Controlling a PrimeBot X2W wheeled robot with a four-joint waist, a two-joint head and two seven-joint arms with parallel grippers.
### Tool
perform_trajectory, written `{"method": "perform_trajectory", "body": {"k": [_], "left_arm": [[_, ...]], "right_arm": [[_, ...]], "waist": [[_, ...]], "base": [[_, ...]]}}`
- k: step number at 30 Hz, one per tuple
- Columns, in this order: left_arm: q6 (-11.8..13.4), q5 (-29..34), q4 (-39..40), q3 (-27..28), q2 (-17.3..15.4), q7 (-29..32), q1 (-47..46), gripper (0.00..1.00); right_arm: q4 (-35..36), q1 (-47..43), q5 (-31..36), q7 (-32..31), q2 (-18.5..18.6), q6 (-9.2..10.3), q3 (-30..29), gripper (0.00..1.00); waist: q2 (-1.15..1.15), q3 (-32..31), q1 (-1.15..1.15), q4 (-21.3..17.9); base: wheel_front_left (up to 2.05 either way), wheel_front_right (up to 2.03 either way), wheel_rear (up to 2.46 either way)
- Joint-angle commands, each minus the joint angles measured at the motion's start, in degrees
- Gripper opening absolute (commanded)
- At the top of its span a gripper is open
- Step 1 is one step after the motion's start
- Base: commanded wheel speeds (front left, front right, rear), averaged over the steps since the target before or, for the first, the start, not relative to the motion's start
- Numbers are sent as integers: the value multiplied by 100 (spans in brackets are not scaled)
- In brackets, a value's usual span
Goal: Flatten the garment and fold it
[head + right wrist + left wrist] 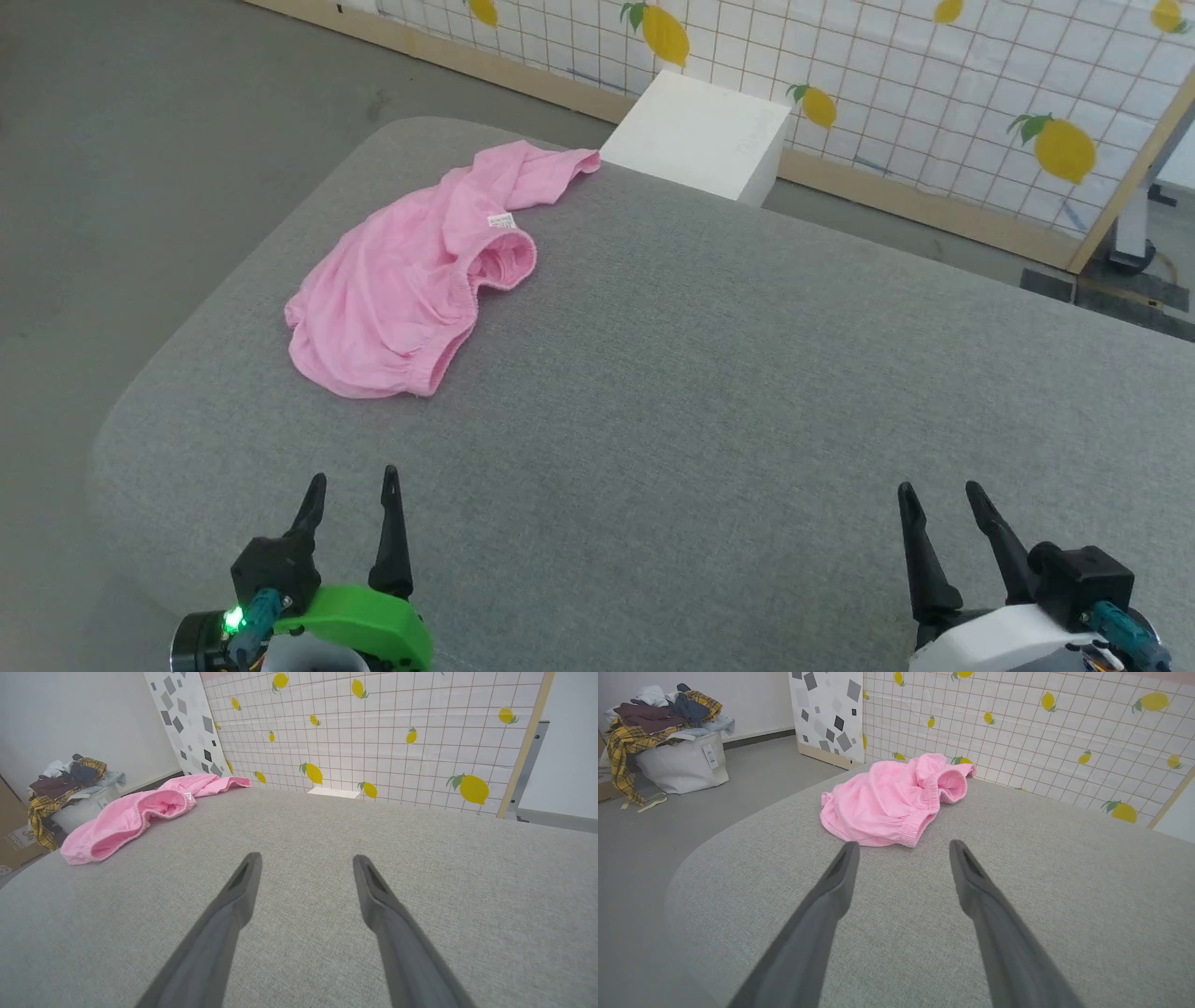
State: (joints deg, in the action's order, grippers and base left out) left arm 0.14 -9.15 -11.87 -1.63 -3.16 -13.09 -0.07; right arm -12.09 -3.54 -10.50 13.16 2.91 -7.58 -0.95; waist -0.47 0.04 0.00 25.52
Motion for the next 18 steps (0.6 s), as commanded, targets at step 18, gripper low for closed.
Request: {"method": "perform_trajectory", "body": {"k": [18], "left_arm": [[37, 42, -114, 44, 9, -191, 12, 100]], "right_arm": [[-137, -43, 19, 184, -3, 9, -35, 100]], "waist": [[47, 44, 0, 270]], "base": [[0, 0, 0]]}}
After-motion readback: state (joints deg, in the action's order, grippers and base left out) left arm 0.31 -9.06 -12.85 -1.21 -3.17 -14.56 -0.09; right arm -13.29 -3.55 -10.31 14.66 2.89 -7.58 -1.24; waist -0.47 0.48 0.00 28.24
